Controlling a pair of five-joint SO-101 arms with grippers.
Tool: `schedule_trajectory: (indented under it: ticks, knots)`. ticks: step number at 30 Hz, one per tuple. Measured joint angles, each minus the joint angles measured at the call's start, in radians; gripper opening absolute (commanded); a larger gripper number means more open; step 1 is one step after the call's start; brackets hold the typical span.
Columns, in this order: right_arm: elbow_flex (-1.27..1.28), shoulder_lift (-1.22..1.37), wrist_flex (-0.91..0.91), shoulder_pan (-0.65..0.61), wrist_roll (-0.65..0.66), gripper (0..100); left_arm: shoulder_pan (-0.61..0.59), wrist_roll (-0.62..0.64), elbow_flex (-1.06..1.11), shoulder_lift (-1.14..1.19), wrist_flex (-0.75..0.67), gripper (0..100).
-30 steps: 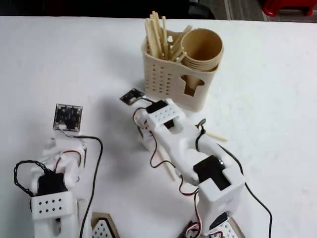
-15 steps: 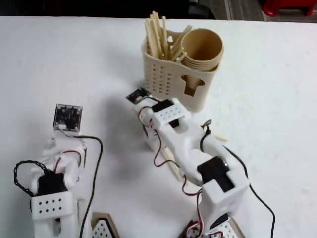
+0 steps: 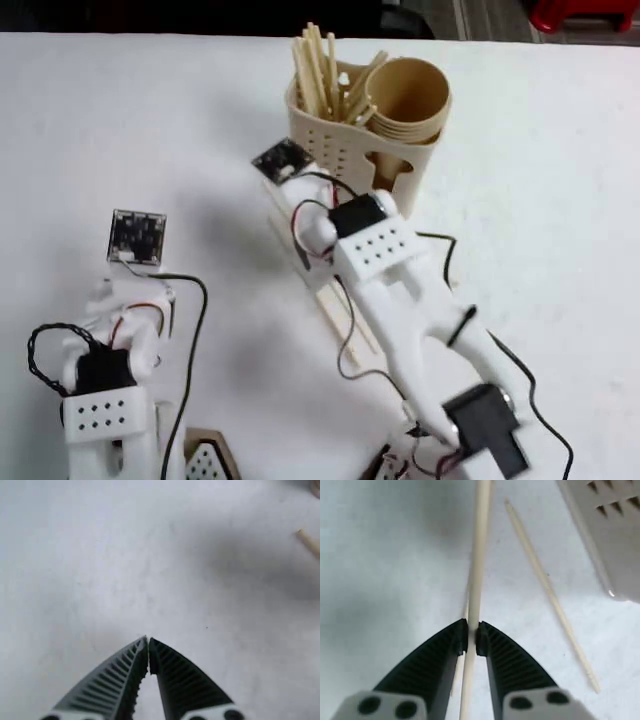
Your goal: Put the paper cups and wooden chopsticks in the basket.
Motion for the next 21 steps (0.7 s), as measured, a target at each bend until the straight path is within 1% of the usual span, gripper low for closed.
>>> schedule_trajectory:
  ticks: [4, 11, 16, 21]
  knots:
    - [-0.021, -0.106, -0.012, 0.000, -0.006, 1.9, 0.000, 0.000, 0.000, 0.000, 0.000, 3]
    - [-0.206, -0.198, -0.121, 0.009, -0.114, 1.9, 0.000, 0.000, 0.000, 0.000, 0.000, 3]
    - [-0.275, -0.201, -0.325, 0.087, -0.180, 1.9, 0.000, 0.000, 0.000, 0.000, 0.000, 3]
    - [-0.279, -0.196, -0.628, 0.127, -0.187, 1.9, 0.000, 0.000, 0.000, 0.000, 0.000, 3]
